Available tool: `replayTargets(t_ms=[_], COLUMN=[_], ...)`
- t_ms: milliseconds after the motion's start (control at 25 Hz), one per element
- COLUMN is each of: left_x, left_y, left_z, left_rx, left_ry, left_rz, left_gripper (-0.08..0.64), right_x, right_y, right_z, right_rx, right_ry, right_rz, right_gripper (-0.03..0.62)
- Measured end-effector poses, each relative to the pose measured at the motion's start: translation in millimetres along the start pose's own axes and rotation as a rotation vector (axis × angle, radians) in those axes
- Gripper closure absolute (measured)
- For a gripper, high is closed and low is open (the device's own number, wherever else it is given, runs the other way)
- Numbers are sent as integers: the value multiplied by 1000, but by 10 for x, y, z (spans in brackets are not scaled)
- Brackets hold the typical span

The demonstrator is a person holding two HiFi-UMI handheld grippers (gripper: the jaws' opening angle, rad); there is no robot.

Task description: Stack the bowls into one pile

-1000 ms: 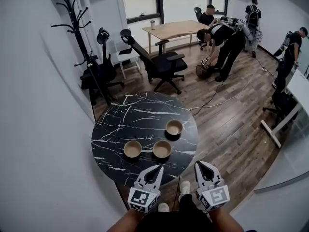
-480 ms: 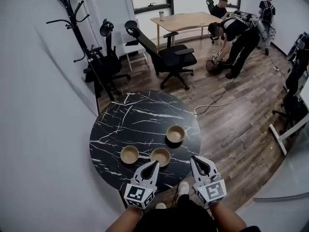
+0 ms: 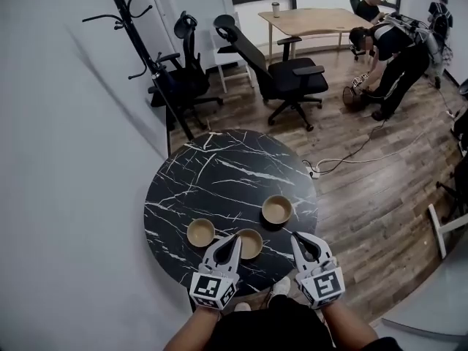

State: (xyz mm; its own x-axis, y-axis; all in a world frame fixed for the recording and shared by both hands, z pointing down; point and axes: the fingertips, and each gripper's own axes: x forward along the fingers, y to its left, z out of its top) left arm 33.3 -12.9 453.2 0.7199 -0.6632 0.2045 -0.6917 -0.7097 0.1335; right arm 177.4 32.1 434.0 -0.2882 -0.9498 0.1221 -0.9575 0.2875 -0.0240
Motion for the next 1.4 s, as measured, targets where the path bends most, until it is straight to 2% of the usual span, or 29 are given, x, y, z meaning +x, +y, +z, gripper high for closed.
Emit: replayTargets(t_ms=[280, 600, 920, 1400], left_x=[118, 147, 106, 166], left_y=[108, 192, 400, 566], left_z=[69, -120, -289, -507], left_rx=[40, 18, -16, -43], left_ry=[-7, 22, 44, 98], left_rz=[106, 150, 185, 176], left_gripper=[546, 546, 546, 546], right_x=[308, 563, 814, 1055], right_y=[-109, -193, -247, -577], right_z=[-74, -372, -765, -1450], right_rx=[0, 28, 37, 52], right_ry=[6, 77, 178, 344], right_rz=[119, 148, 126, 4], right_gripper=[583, 583, 583, 583])
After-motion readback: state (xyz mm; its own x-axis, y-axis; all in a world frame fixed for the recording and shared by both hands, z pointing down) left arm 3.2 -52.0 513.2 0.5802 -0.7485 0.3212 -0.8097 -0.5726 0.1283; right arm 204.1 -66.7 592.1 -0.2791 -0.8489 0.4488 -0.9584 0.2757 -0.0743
